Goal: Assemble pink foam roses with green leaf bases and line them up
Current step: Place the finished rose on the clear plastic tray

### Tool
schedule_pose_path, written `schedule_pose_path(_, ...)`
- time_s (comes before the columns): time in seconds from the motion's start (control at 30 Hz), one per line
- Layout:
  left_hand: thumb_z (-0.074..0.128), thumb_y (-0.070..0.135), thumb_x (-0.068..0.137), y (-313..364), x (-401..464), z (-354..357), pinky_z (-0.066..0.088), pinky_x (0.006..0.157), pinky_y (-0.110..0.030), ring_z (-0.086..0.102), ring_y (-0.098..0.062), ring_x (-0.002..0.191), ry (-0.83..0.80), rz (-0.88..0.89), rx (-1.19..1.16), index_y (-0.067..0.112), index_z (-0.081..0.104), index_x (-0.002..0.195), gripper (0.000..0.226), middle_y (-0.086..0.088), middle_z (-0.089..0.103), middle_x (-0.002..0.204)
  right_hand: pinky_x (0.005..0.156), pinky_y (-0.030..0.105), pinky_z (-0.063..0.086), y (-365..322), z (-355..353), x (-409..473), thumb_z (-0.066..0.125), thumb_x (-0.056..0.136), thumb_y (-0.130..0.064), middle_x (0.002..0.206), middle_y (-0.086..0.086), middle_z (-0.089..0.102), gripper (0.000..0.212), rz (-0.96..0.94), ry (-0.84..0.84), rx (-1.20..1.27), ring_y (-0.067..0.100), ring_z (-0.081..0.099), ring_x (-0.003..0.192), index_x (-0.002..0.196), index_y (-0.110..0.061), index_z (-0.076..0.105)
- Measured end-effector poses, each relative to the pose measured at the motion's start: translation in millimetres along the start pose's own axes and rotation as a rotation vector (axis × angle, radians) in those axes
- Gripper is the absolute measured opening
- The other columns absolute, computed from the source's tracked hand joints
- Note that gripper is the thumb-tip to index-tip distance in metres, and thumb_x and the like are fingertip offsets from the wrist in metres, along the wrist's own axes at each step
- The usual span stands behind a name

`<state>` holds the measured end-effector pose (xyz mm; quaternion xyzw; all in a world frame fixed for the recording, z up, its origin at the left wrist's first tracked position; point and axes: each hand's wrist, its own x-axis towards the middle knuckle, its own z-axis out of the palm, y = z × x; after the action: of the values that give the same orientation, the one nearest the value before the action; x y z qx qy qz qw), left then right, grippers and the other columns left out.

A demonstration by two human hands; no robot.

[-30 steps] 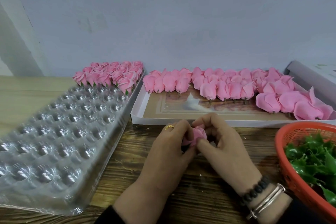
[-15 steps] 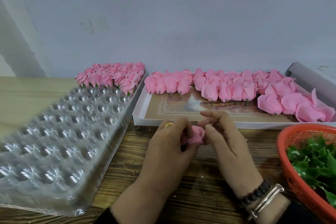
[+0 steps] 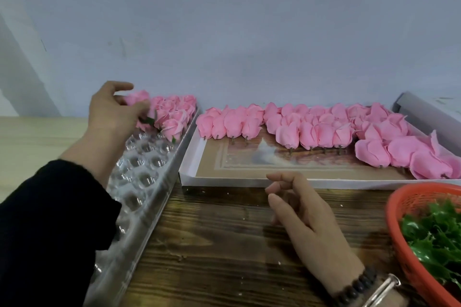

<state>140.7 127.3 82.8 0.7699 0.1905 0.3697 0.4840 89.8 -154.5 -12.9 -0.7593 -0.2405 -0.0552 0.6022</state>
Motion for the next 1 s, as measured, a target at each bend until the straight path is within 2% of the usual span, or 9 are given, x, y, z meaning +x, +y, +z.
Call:
schedule_pose_path(0.07,0.067,0.002,0.079,-20.5,13.5,-0.9,0.041,0.049,-0.019,0.044,-0.015,0.055,0.020,-0.034,0.115,0.011,0.055,0.119,0.042,-0.006,0.050,0.078,0.072,0.036,0.050,0.6,0.0,1.3,0.054,0.086,-0.040,0.094,-0.012,0.057,0.015,0.012,0.002,0.012,0.018,0.057,0.071,0.101,-0.040,0.055)
schedule_pose_path(0.23,0.068,0.004,0.079,-50.0,27.4,8.6,0.043,0.068,-0.033,0.049,-0.025,0.074,0.017,-0.057,0.271,0.010,0.061,0.112,0.034,-0.011,0.054,0.092,0.070,0.035,0.049,3.4,-0.5,2.7,0.060,0.085,-0.018,0.092,-0.010,0.059,0.023,0.052,-0.002,0.027,0.024,0.056,0.070,0.098,-0.037,0.058)
schedule_pose_path(0.33,0.069,0.006,0.079,-53.9,33.6,17.6,0.047,0.079,-0.038,0.050,-0.023,0.078,0.012,-0.028,0.314,0.009,0.062,0.111,0.033,-0.009,0.054,0.091,0.068,0.030,0.048,3.3,0.2,2.9,0.060,0.081,-0.029,0.094,-0.010,0.059,0.022,0.068,-0.005,0.044,0.021,0.056,0.069,0.099,-0.042,0.057)
schedule_pose_path(0.4,0.069,0.006,0.079,-54.9,36.3,22.3,0.045,0.079,-0.036,0.052,-0.024,0.079,0.003,-0.015,0.367,0.009,0.062,0.110,0.033,-0.009,0.056,0.092,0.069,0.027,0.048,4.4,-0.2,3.4,0.058,0.075,-0.033,0.096,-0.010,0.058,0.030,0.076,-0.016,0.038,0.017,0.056,0.068,0.101,-0.046,0.055)
schedule_pose_path(0.5,0.070,0.004,0.077,-58.8,37.4,27.1,0.045,0.082,-0.036,0.057,-0.031,0.087,-0.019,-0.025,0.421,0.009,0.062,0.111,0.035,-0.016,0.062,0.104,0.070,0.033,0.049,4.9,-1.1,3.4,0.059,0.074,-0.033,0.097,-0.011,0.059,0.031,0.093,-0.025,0.027,0.017,0.056,0.068,0.101,-0.047,0.055)
schedule_pose_path(0.6,0.069,0.006,0.079,-61.9,36.8,30.5,0.043,0.081,-0.034,0.057,-0.030,0.089,-0.035,-0.043,0.472,0.008,0.061,0.114,0.036,-0.019,0.061,0.114,0.071,0.036,0.050,5.5,-0.5,2.7,0.059,0.071,-0.036,0.096,-0.013,0.059,0.032,0.107,-0.026,0.020,0.018,0.056,0.068,0.100,-0.048,0.055)
schedule_pose_path(0.7,0.068,0.009,0.081,-61.9,36.3,35.8,0.045,0.083,-0.037,0.060,-0.034,0.097,-0.056,-0.038,0.508,0.006,0.060,0.116,0.036,-0.018,0.061,0.118,0.070,0.031,0.050,5.7,-1.0,2.6,0.058,0.069,-0.038,0.097,-0.015,0.058,0.035,0.116,-0.041,0.006,0.015,0.057,0.067,0.102,-0.049,0.053)
schedule_pose_path(0.87,0.063,0.002,0.082,-60.4,35.2,37.3,0.047,0.067,-0.033,0.056,-0.027,0.070,-0.152,-0.036,0.605,0.008,0.060,0.097,0.016,-0.017,0.063,0.093,0.067,0.024,0.049,6.8,-1.5,3.2,0.059,0.071,-0.036,0.099,-0.014,0.057,0.034,0.128,-0.045,-0.002,0.012,0.056,0.065,0.102,-0.049,0.053)
schedule_pose_path(1.0,0.064,-0.006,0.079,-59.5,36.2,35.5,0.033,0.051,-0.025,0.046,-0.018,0.057,-0.182,-0.037,0.638,0.009,0.057,0.089,0.020,-0.011,0.056,0.080,0.067,0.021,0.048,7.5,-2.2,3.6,0.066,0.081,-0.021,0.099,-0.014,0.056,0.036,0.128,-0.058,-0.009,0.013,0.056,0.066,0.101,-0.049,0.054)
